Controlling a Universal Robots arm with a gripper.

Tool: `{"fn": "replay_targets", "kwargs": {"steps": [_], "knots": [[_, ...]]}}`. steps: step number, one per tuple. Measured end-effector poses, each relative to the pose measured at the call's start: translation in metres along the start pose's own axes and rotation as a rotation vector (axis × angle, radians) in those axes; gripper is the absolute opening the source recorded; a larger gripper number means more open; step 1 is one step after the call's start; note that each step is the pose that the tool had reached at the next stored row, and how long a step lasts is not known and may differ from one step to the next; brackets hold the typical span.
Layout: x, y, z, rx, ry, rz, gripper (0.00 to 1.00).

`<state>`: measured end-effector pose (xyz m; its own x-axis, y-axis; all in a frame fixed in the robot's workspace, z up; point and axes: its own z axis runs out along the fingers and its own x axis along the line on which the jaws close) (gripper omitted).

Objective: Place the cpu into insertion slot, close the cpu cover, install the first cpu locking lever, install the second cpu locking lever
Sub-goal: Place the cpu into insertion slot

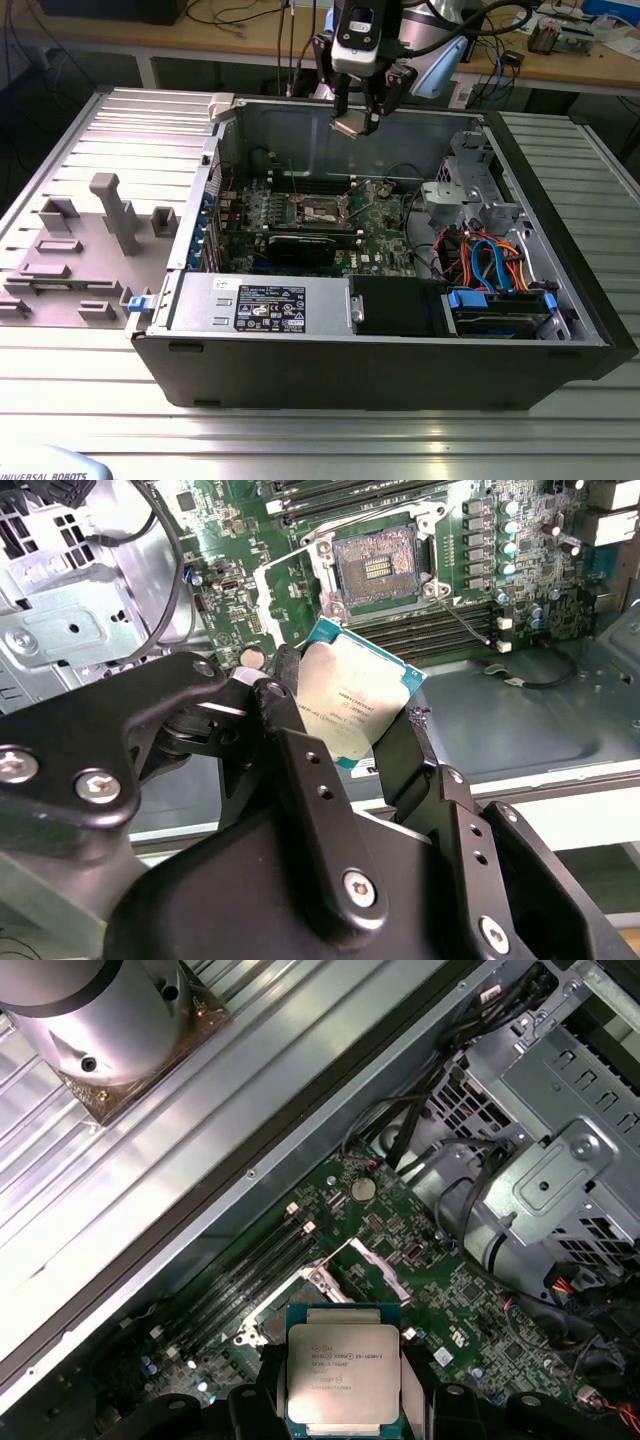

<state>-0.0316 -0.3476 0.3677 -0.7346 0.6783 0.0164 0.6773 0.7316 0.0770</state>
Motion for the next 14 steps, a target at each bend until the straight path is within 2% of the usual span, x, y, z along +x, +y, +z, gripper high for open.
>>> {"fn": "replay_targets", "kwargs": {"steps": [14], "knots": [[0.0, 0.0, 0.0005, -0.0007, -0.0035, 0.045, 0.54]]}}
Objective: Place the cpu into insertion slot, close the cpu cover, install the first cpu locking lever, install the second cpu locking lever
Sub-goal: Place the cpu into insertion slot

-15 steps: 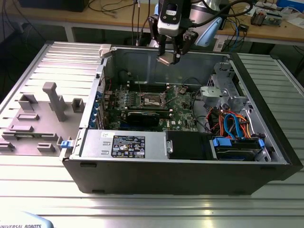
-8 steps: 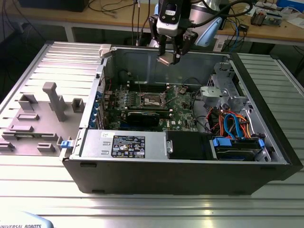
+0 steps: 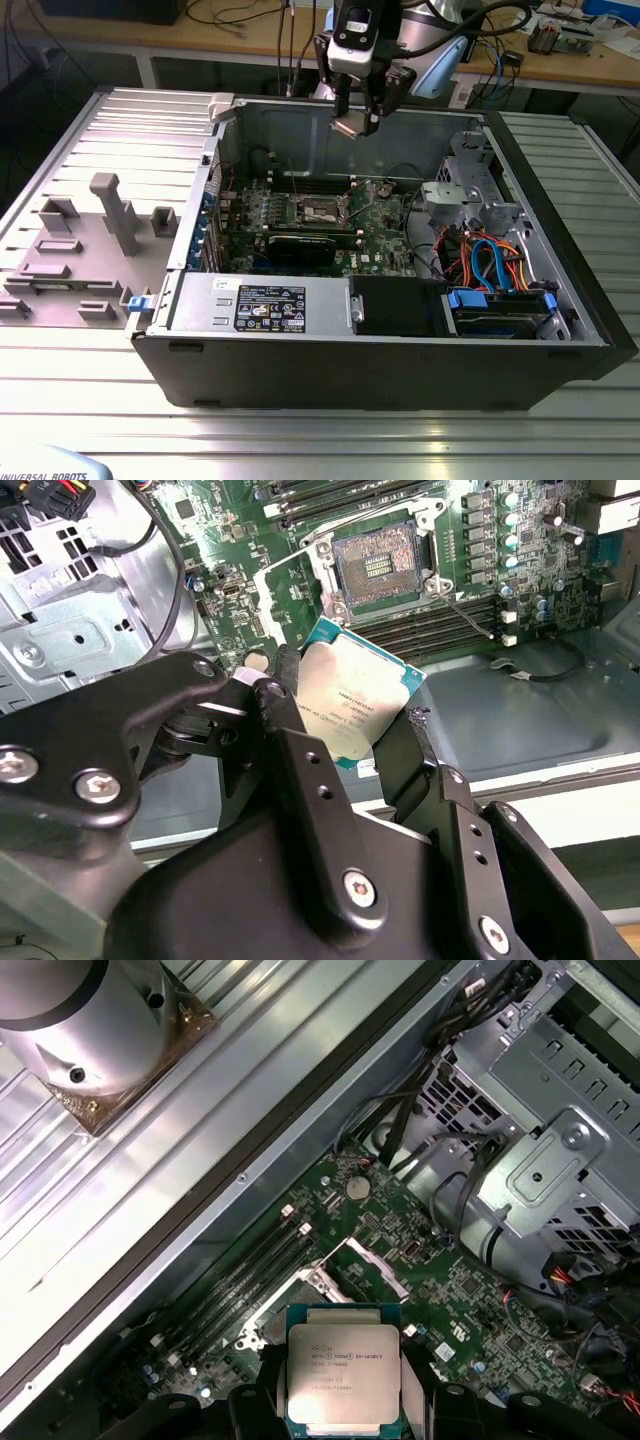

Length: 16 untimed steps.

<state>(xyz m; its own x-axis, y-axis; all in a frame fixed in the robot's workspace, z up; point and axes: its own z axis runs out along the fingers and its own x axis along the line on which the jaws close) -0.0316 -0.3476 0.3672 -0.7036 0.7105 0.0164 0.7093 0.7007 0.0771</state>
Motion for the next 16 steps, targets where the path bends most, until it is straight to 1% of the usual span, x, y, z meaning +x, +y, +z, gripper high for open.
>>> {"fn": "replay_targets", "kwargs": {"steps": [9, 16], "knots": [[0.0, 0.0, 0.0004, -0.0006, -0.0026, 0.035, 0.54], [0.0, -0.0001, 0.0007, -0.0012, -0.0057, 0.074, 0.54]]}}
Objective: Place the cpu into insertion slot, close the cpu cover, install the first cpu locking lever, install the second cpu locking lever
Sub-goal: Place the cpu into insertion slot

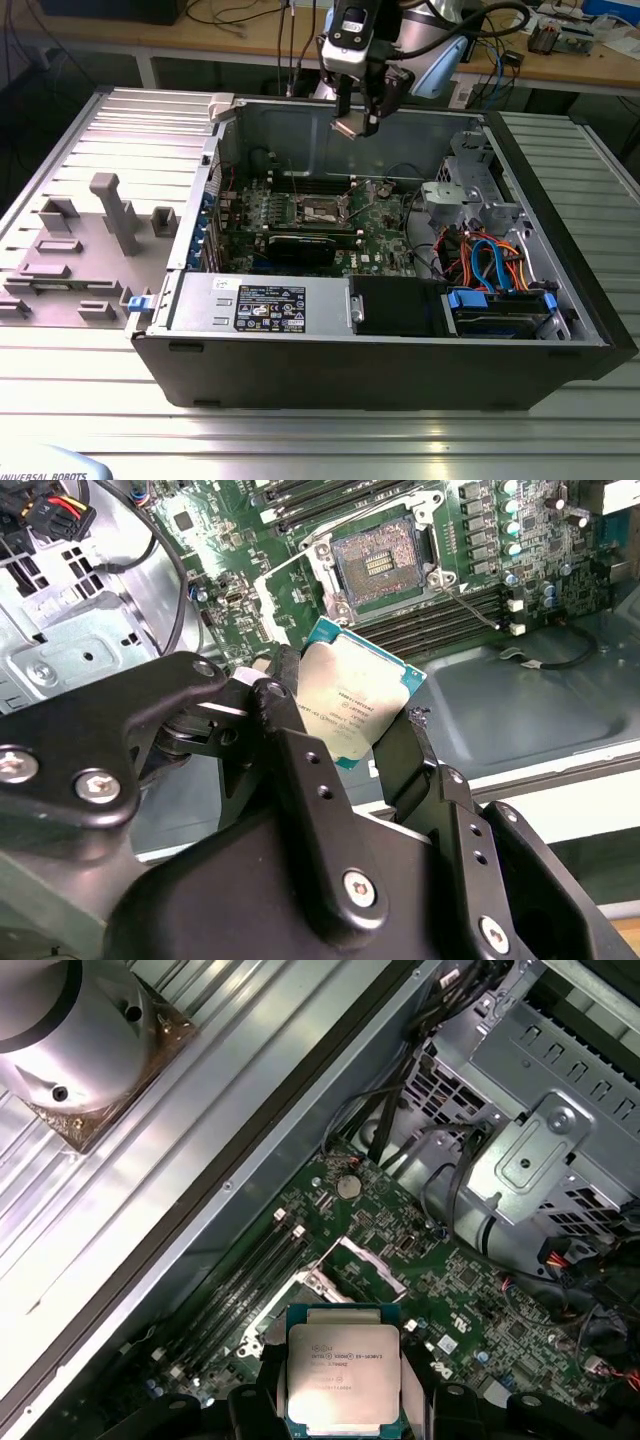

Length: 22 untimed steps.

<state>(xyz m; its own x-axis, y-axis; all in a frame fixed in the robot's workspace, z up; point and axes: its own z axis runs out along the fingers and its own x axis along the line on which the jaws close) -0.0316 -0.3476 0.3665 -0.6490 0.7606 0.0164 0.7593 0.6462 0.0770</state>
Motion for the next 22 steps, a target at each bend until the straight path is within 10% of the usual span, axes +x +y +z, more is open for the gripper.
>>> {"fn": "replay_targets", "kwargs": {"steps": [22], "knots": [[0.0, -0.0001, 0.0015, -0.0024, -0.011, 0.143, 0.54]]}}
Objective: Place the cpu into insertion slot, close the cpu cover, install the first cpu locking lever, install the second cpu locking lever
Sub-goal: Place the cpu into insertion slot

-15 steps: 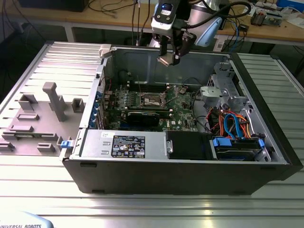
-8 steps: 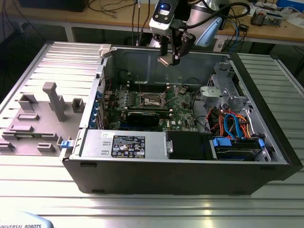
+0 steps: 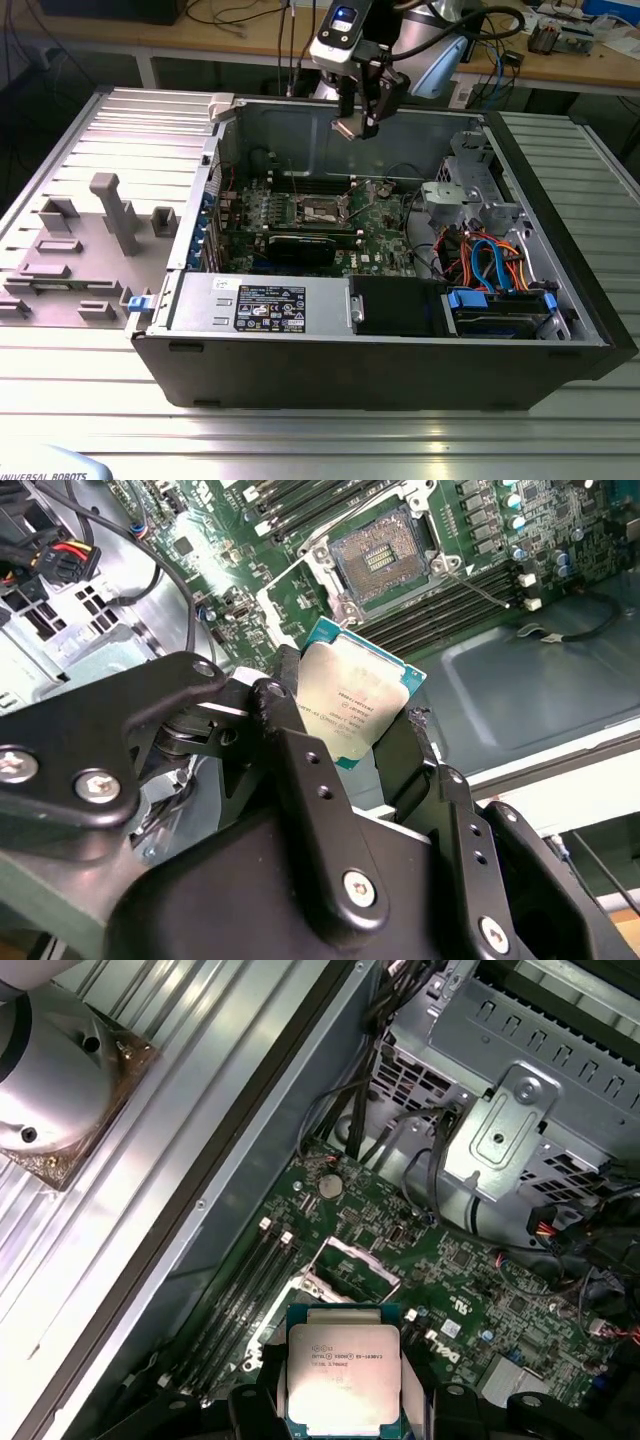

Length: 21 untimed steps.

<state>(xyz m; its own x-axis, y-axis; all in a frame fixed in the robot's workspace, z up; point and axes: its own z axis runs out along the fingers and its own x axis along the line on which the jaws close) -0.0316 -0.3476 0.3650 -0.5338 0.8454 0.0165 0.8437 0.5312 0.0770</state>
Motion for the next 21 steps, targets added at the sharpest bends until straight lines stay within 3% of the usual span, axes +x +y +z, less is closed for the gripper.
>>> {"fn": "replay_targets", "kwargs": {"steps": [21], "knots": [[0.0, -0.0001, 0.0011, -0.0019, -0.0088, 0.114, 0.54]]}}
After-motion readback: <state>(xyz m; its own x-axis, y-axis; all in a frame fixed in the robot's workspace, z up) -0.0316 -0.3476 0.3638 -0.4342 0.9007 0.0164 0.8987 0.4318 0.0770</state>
